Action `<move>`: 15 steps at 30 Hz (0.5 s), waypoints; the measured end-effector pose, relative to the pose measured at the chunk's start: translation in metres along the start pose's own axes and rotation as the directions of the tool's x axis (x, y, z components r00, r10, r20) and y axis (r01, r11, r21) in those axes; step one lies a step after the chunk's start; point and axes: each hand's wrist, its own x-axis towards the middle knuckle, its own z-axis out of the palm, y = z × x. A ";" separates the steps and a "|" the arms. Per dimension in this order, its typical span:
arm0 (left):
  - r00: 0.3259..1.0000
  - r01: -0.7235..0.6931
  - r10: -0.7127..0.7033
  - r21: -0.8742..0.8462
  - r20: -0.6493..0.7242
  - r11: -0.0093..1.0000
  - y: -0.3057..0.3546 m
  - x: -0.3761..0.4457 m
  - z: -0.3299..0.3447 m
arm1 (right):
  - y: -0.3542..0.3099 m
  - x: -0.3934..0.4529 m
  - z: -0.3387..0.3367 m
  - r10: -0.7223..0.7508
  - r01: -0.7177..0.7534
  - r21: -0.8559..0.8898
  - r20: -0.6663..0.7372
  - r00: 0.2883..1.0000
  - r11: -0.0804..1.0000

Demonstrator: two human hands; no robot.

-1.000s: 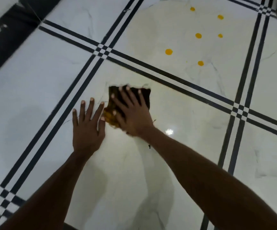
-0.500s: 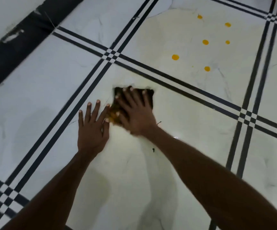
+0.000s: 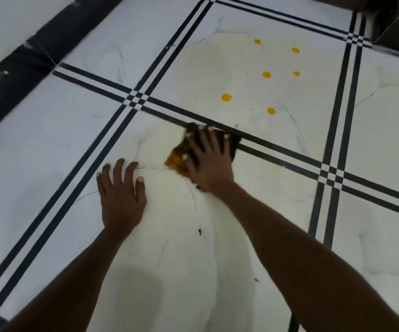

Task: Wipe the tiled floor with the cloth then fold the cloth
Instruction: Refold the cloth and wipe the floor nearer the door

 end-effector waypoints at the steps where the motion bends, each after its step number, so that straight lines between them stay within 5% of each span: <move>1: 1.000 0.000 0.000 -0.006 -0.009 1.000 -0.001 0.000 -0.001 | -0.020 -0.015 0.002 -0.120 0.119 0.013 0.021 0.993 0.993; 4: 1.000 -0.009 0.009 -0.018 -0.003 1.000 -0.002 0.003 -0.002 | -0.028 -0.111 -0.005 -0.453 0.448 0.066 0.147 0.879 0.892; 6: 1.000 0.005 -0.005 -0.023 0.012 1.000 -0.001 0.002 -0.003 | 0.015 -0.166 -0.017 -0.529 0.519 0.105 0.187 0.828 0.848; 8: 1.000 -0.001 0.002 -0.030 0.011 1.000 0.001 0.001 -0.003 | 0.077 -0.164 -0.030 -0.435 0.431 0.059 0.182 0.882 0.900; 11: 1.000 -0.009 0.009 -0.035 0.002 0.999 0.001 0.001 -0.002 | 0.130 -0.086 -0.033 -0.032 0.035 -0.040 0.065 0.997 0.999; 13: 1.000 -0.006 0.006 -0.031 -0.002 0.999 -0.001 0.001 0.001 | 0.119 -0.020 -0.024 0.190 -0.190 -0.023 -0.013 0.982 0.982; 15: 1.000 -0.015 0.014 -0.026 -0.010 1.000 -0.001 0.000 0.003 | 0.077 0.022 -0.013 0.207 -0.207 -0.009 -0.001 0.978 0.978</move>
